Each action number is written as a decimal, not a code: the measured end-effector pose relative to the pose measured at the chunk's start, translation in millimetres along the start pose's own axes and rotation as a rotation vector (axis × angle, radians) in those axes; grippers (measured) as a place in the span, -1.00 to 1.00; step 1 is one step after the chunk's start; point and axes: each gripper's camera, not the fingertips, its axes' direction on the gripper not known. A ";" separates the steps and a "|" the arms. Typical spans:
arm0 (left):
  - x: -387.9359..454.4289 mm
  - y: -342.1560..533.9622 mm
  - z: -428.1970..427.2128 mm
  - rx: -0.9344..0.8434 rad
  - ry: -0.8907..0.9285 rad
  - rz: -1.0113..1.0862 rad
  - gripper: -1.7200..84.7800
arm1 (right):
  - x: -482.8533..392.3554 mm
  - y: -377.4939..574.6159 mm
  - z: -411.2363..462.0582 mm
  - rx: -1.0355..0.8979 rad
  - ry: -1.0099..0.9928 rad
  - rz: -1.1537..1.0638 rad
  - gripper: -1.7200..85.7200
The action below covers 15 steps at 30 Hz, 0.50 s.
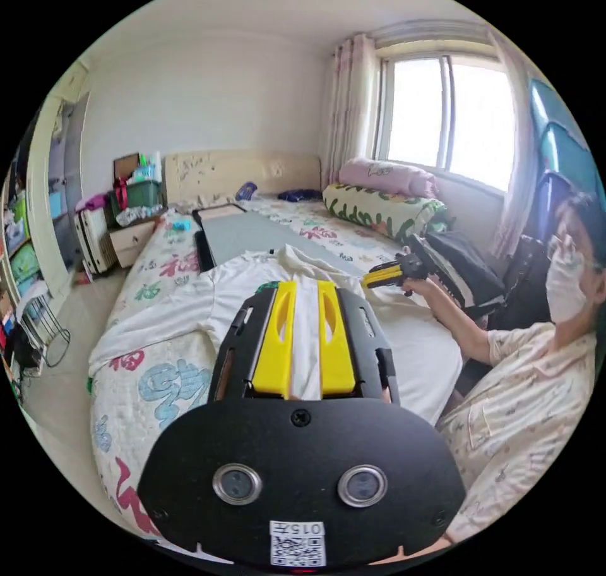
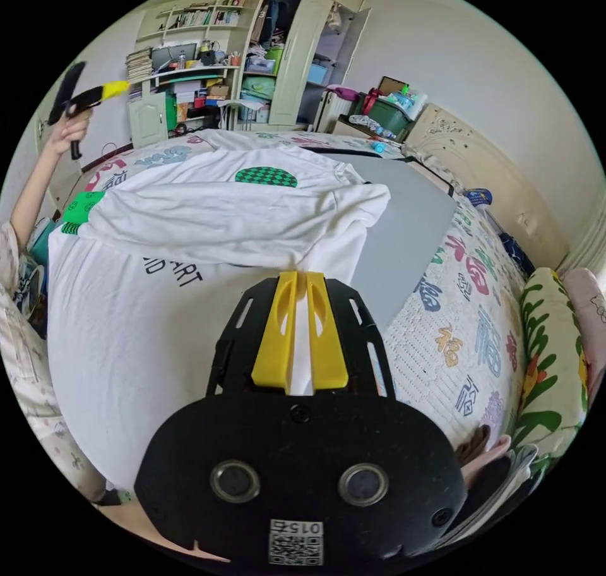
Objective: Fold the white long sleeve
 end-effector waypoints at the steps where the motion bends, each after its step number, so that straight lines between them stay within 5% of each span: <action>1: -21.5 -18.2 60.3 -0.082 0.035 -0.048 -0.76 | 4.6 1.3 -2.6 0.002 0.022 0.012 -0.89; 8: -92.6 -59.3 405.2 -0.345 0.123 -0.259 -0.65 | 24.8 7.6 -10.5 0.010 0.025 0.023 -0.91; 15: -90.1 -34.9 549.9 -0.497 0.150 -0.336 -0.83 | 47.8 12.2 -21.8 0.034 0.002 0.063 -0.96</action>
